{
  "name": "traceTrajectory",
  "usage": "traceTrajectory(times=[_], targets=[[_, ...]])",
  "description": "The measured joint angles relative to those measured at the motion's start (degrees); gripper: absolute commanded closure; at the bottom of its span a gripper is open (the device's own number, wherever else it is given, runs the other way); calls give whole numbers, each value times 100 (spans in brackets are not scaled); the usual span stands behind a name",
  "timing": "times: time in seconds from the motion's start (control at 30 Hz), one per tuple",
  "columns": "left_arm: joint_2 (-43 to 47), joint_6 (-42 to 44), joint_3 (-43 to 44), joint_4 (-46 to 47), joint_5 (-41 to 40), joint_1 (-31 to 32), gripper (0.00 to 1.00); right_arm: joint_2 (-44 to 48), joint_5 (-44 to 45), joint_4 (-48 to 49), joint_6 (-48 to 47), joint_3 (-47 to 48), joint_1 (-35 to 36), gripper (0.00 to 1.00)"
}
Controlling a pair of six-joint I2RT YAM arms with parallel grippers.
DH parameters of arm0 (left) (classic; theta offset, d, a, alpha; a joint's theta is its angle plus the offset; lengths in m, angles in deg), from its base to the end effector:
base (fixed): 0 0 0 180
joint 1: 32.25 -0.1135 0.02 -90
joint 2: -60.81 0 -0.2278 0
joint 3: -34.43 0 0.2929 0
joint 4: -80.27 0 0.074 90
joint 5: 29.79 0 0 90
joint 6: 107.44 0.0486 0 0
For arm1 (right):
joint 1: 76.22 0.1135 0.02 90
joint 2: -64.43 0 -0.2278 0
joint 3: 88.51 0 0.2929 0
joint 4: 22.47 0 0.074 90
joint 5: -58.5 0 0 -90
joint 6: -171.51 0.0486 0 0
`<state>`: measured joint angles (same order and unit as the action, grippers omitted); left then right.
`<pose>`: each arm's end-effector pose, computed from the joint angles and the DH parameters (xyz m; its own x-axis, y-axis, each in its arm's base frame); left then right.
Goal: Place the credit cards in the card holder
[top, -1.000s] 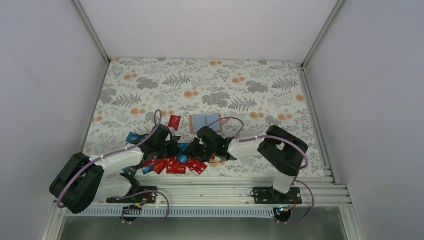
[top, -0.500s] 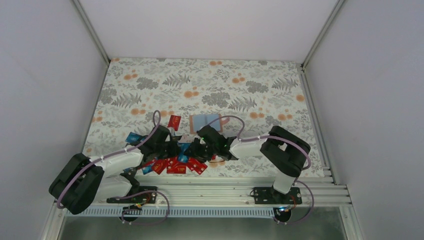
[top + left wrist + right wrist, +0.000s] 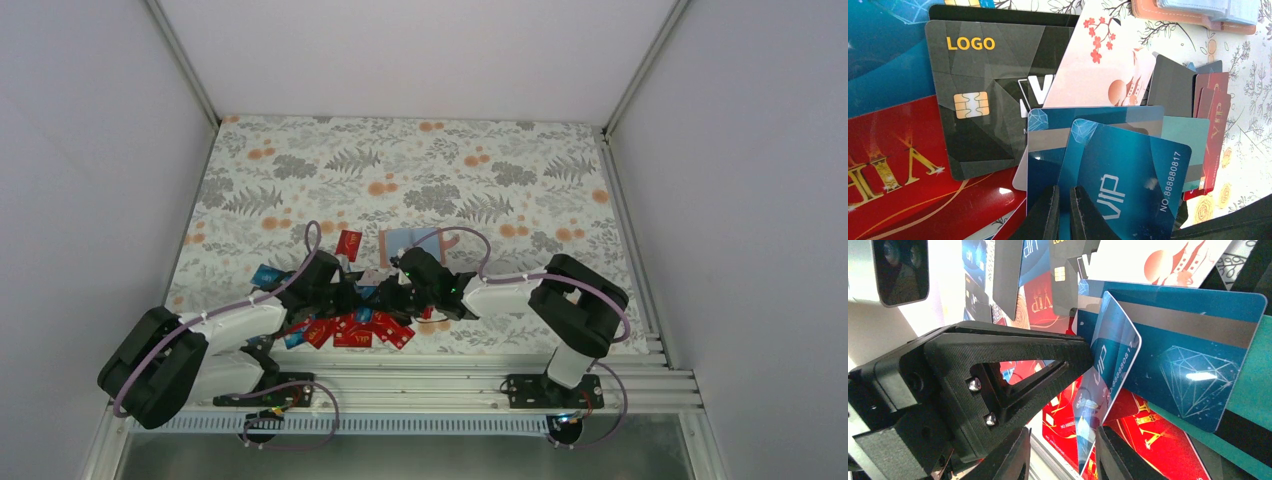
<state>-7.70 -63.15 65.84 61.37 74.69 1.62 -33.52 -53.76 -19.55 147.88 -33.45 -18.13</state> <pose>0.1907 -0.1426 0.0484 -0.9500 -0.1971 -0.2421 -0.0349 0.8377 -0.5450 0.1732 0.3130 0.0633 -0.9964 0.0038 -0.0842 -0.0653 0.5969 0.7997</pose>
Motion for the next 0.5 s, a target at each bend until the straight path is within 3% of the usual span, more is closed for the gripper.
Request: traceTrajectory(times=[0.5], targets=[[-20, -2, 0, 52, -76, 0, 91, -131, -168, 2, -90, 72, 0, 66]])
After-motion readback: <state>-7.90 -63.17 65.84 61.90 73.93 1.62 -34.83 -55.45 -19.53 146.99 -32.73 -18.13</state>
